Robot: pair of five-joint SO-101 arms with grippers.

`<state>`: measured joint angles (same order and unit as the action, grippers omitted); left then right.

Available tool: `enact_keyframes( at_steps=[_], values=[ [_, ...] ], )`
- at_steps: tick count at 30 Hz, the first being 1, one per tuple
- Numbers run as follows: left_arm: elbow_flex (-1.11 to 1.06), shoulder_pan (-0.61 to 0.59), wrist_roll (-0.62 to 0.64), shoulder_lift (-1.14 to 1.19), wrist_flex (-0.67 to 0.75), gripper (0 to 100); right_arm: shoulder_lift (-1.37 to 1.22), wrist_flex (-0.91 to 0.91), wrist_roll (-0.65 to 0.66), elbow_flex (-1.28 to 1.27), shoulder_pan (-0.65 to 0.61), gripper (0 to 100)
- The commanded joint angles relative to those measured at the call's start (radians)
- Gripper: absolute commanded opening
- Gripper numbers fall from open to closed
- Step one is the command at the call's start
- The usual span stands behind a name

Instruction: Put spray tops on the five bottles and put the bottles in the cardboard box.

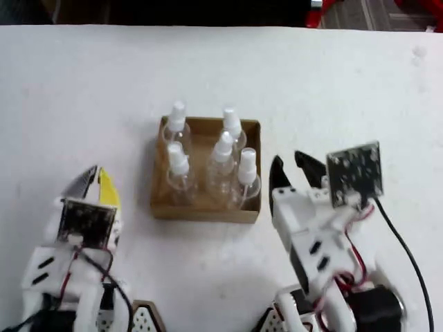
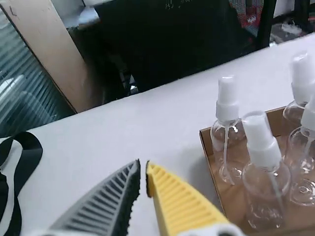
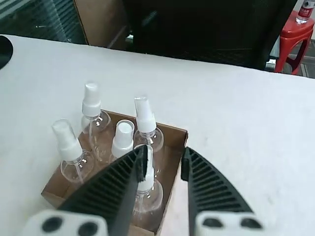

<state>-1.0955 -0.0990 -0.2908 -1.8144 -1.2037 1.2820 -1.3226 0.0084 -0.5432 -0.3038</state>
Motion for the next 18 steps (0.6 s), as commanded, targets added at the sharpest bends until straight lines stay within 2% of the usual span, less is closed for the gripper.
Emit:
enact_keyframes(
  at_steps=[1,6,10,15,18],
  values=[
    [0.203,0.015,-0.018,0.068,-0.117,3,0.039,-0.11,0.012,0.112,0.015,8.7],
    [0.334,0.007,-0.129,0.26,-0.16,2,0.159,-0.231,0.012,0.172,0.015,8.7],
    [0.4,0.007,-0.143,0.361,-0.229,2,0.309,-0.291,0.015,0.172,0.016,8.7],
    [0.397,0.007,-0.141,0.318,-0.273,2,0.513,-0.305,0.132,0.126,0.016,8.7],
    [0.381,0.007,-0.094,0.226,-0.316,2,0.527,-0.311,0.161,0.06,0.016,8.7]
  ],
)
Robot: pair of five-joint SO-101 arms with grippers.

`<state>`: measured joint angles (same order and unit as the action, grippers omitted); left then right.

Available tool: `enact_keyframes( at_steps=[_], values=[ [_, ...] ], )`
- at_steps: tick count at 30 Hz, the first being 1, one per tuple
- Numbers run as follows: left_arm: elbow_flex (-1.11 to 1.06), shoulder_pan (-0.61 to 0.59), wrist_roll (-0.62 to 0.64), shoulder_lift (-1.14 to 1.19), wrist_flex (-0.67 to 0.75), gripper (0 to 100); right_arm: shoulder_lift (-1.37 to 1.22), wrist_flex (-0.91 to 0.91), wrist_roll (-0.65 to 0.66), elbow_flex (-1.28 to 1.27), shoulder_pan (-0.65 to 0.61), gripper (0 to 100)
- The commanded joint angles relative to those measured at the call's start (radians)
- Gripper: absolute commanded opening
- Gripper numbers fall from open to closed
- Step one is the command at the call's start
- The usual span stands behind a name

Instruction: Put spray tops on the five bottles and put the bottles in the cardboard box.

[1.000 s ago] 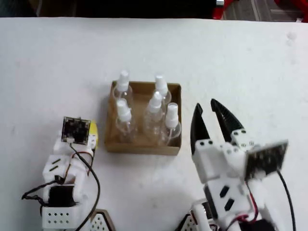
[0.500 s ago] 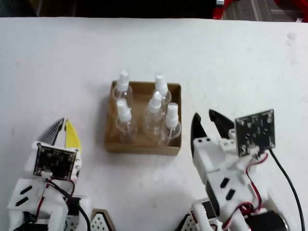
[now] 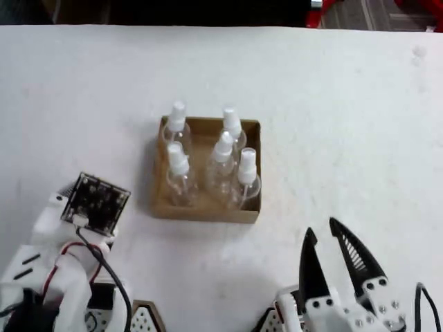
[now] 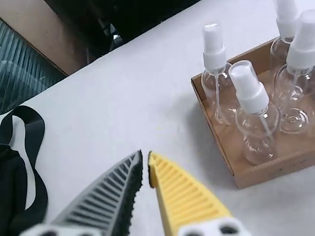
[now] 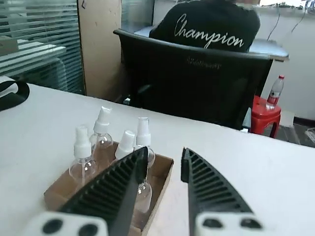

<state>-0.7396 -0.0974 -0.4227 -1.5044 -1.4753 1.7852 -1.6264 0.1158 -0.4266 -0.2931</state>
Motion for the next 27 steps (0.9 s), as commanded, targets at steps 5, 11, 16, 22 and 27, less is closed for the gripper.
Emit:
enact_keyframes(
  at_steps=[5,11,16,22,27],
  values=[
    [-0.166,0.007,0.193,-0.32,-0.023,3,0.021,0.015,0.052,-0.195,0.005,8.7],
    [-0.566,0.005,0.193,-0.311,0.252,3,0.021,0.105,0.052,-0.413,0.005,9.1],
    [-0.875,0.005,0.196,-0.315,0.448,3,0.021,0.137,0.052,-0.658,0.005,9.1],
    [-0.953,0.005,0.199,-0.32,0.42,3,0.021,0.249,0.052,-0.907,0.025,9.1],
    [-0.953,0.005,0.203,-0.32,0.385,3,0.021,0.389,0.051,-1.066,0.182,9.1]
  ],
)
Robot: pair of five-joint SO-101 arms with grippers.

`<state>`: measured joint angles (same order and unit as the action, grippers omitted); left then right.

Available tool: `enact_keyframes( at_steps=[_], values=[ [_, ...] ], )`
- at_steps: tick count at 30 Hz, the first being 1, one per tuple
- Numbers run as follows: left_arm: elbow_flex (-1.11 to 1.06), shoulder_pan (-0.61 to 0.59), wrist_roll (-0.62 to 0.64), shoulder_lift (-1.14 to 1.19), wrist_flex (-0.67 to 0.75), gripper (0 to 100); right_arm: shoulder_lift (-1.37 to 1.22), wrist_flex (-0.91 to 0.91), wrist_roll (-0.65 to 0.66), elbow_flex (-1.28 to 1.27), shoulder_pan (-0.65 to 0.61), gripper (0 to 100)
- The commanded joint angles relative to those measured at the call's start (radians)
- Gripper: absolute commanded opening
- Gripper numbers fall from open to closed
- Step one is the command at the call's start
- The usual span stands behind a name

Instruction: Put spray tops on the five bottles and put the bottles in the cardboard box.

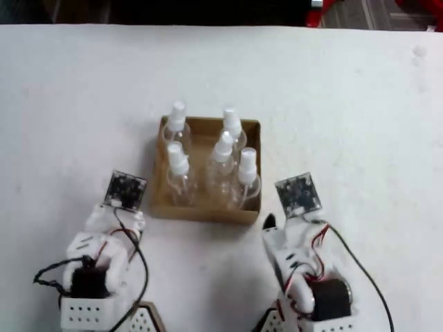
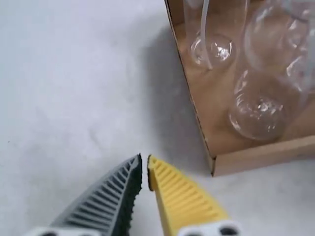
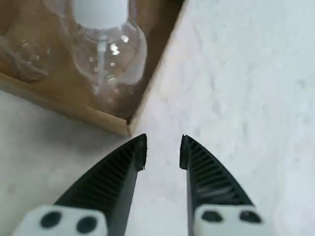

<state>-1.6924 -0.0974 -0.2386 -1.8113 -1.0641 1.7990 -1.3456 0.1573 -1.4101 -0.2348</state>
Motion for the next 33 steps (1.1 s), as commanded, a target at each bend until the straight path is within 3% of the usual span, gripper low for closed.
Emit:
enact_keyframes(
  at_steps=[1,6,9,33],
  values=[
    [0.0,0.01,0.018,-0.013,-0.041,3,0.007,0.125,0.009,-0.112,0.162,9.1],
    [0.0,0.008,0.015,-0.013,-0.229,2,0.005,0.131,0.018,-0.284,0.26,9.1],
    [0.0,0.005,0.017,-0.013,-0.222,3,0.005,0.07,0.017,-0.279,0.265,8.9],
    [0.0,0.007,0.017,-0.013,-0.222,3,0.002,0.074,0.017,-0.279,0.265,8.8]
  ],
)
